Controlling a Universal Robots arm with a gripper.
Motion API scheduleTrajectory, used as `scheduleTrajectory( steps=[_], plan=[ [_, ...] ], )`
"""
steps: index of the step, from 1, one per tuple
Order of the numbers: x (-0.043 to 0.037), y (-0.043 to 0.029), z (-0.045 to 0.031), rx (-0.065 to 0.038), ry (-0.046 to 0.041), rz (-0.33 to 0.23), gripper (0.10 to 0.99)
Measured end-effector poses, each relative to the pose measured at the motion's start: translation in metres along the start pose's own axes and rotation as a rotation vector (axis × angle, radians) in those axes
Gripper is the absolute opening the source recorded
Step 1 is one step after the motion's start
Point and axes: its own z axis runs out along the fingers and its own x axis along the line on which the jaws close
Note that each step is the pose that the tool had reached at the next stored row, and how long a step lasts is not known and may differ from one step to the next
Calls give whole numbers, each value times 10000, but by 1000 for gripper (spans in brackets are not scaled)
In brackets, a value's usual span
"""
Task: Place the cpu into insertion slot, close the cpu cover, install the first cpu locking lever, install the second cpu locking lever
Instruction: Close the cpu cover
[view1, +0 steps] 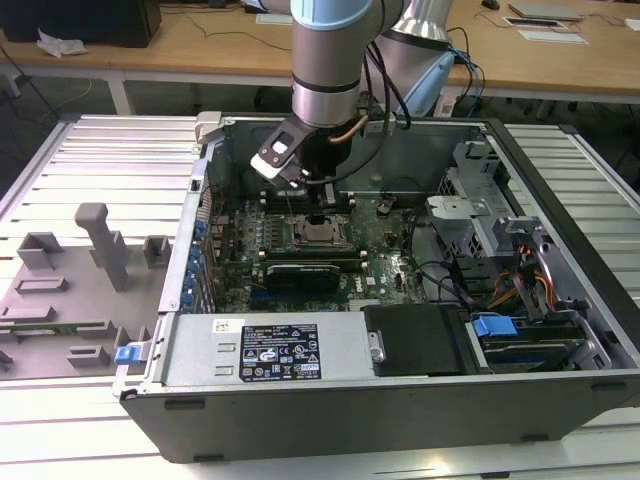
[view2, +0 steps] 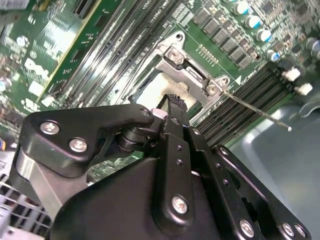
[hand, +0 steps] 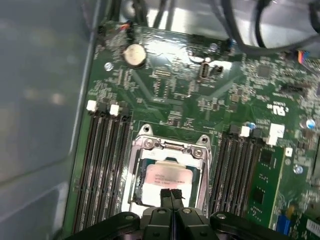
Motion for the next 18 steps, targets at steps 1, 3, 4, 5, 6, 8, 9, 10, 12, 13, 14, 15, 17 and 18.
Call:
scheduleTrajectory(
  steps=[1,3,4,5,6,8,9,10,12,13,14,15,17,18],
  plan=[
    [0,0,0,3,3,-191,106],
    [0,0,1,10,12,-703,106],
    [0,0,1,13,14,-883,106],
    [0,0,1,18,19,-1194,106],
    [0,0,1,23,24,-1526,106],
    [0,0,2,31,32,-2060,106],
    [0,0,2,35,36,-2256,106],
    [0,0,2,39,39,-2512,106],
    [0,0,3,47,48,-3030,106],
    [0,0,3,49,51,-3237,106],
    [0,0,3,52,55,-3439,106],
    [0,0,4,57,60,-3755,106],
    [0,0,4,63,65,-4119,106],
    [0,0,4,69,73,-4561,106]
  ],
)
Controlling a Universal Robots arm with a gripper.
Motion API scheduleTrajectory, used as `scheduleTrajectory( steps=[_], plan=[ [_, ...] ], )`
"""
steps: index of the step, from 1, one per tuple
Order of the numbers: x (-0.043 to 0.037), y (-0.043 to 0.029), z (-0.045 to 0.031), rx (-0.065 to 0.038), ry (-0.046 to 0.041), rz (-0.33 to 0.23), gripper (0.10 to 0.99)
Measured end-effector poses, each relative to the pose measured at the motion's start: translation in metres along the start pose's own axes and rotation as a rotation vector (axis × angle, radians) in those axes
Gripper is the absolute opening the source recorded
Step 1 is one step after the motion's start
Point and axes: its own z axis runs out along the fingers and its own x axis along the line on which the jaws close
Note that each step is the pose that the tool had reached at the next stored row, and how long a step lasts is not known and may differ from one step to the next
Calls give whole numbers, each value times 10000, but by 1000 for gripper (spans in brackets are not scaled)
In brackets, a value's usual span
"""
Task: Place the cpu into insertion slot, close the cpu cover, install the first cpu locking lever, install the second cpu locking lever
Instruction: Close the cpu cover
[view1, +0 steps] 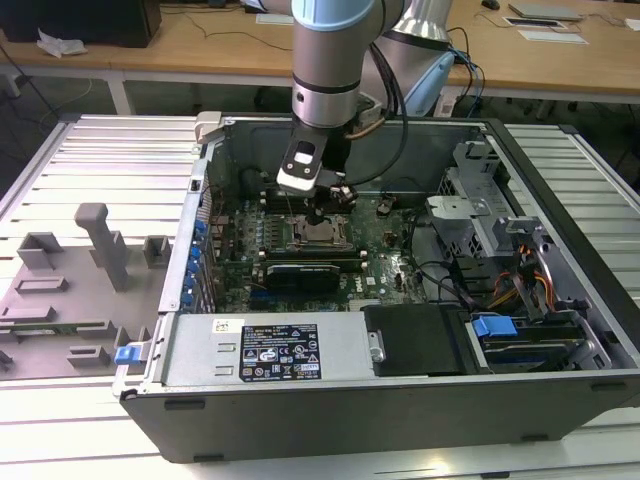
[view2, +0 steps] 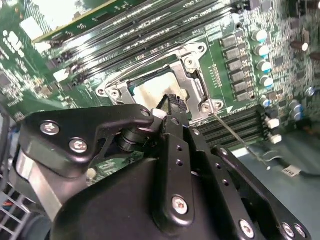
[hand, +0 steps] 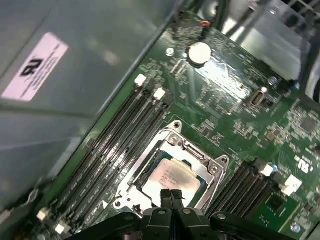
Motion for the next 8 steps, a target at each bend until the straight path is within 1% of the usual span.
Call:
scheduleTrajectory(
  steps=[1,2,7,8],
  plan=[
    [0,0,0,4,4,-268,106],
    [0,0,0,7,6,-420,106],
    [0,0,2,30,31,-1973,106],
    [0,0,2,32,34,-2147,106]
  ],
)
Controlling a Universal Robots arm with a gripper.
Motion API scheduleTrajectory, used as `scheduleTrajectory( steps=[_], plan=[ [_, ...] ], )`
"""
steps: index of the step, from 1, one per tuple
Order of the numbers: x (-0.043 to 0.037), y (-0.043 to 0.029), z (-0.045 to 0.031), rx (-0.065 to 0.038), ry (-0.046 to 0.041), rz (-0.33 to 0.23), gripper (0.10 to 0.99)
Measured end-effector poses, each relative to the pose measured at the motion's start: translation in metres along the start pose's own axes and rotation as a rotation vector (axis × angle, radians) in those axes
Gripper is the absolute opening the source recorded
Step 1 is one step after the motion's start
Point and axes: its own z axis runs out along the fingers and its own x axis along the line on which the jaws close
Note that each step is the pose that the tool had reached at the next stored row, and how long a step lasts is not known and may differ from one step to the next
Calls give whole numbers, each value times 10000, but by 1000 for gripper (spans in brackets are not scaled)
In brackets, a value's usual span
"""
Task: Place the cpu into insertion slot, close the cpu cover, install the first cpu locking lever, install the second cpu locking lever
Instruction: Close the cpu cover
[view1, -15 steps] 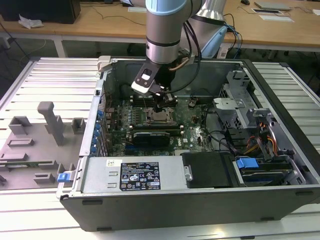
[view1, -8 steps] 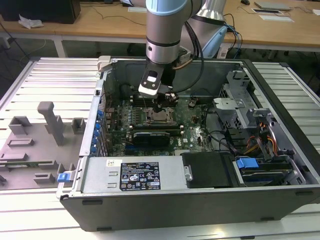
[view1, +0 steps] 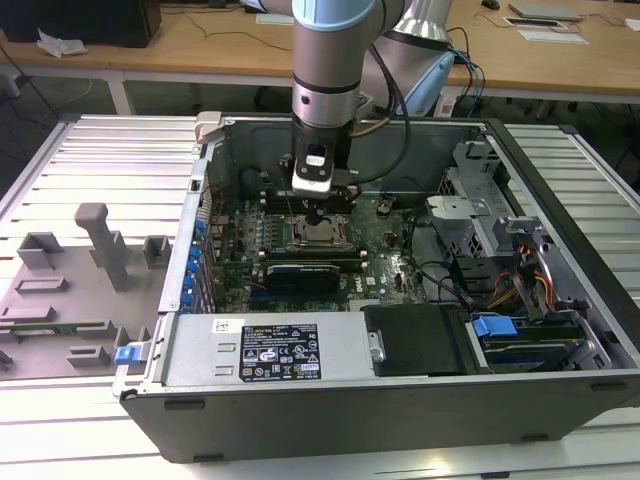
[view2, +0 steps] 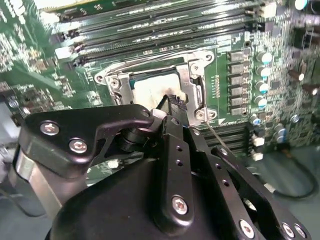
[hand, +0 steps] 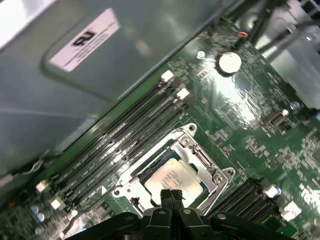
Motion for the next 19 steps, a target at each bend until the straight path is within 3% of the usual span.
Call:
scheduleTrajectory(
  steps=[1,3,7,10,16,17,19],
  plan=[
    [0,0,0,3,3,-180,106],
    [0,0,1,18,18,-1123,106],
    [0,0,2,29,31,-1967,106],
    [0,0,2,54,56,-3536,106],
    [0,0,4,72,72,-5054,106],
    [0,0,4,78,77,-5592,106],
    [0,0,4,85,83,-6127,106]
  ],
)
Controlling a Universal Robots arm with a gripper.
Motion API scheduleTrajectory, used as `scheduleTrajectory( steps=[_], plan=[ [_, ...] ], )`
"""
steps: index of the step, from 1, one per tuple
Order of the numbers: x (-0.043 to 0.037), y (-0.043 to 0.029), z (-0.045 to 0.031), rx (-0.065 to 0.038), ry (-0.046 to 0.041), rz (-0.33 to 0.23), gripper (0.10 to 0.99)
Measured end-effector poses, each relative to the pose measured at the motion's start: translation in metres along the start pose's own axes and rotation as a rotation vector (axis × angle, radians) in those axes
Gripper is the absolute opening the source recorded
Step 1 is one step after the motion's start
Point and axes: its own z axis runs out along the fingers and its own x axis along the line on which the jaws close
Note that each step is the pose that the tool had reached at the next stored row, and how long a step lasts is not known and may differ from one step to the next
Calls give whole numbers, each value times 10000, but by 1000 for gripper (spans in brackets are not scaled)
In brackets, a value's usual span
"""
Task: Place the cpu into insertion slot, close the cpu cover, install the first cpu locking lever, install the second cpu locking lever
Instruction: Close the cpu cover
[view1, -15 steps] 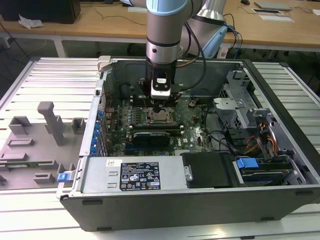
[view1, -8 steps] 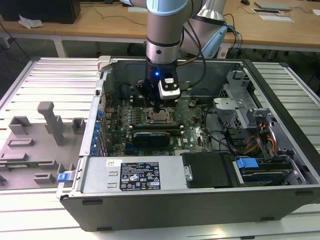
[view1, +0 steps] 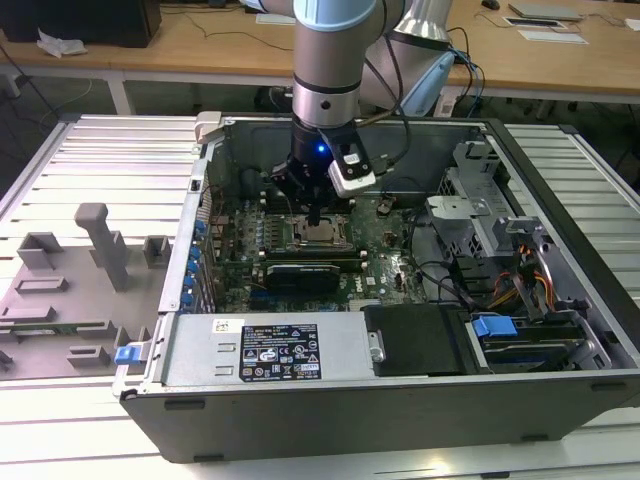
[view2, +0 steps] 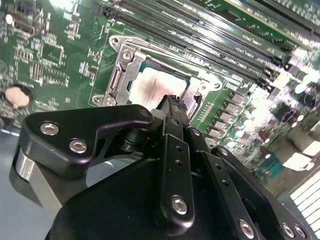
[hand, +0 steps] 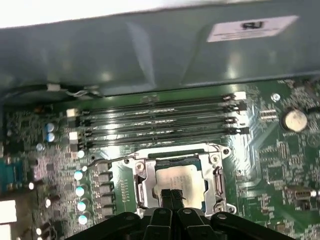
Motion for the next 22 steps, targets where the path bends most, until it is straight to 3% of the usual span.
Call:
scheduleTrajectory(
  steps=[3,5,7,15,22],
  plan=[
    [0,0,1,4,-55,-429,106],
    [8,-1,2,-2,-359,-483,106],
    [10,-2,5,-10,-486,-498,106],
    [14,-78,12,-10,-492,-505,106],
    [166,-90,40,-10,-493,-511,106]
  ],
)
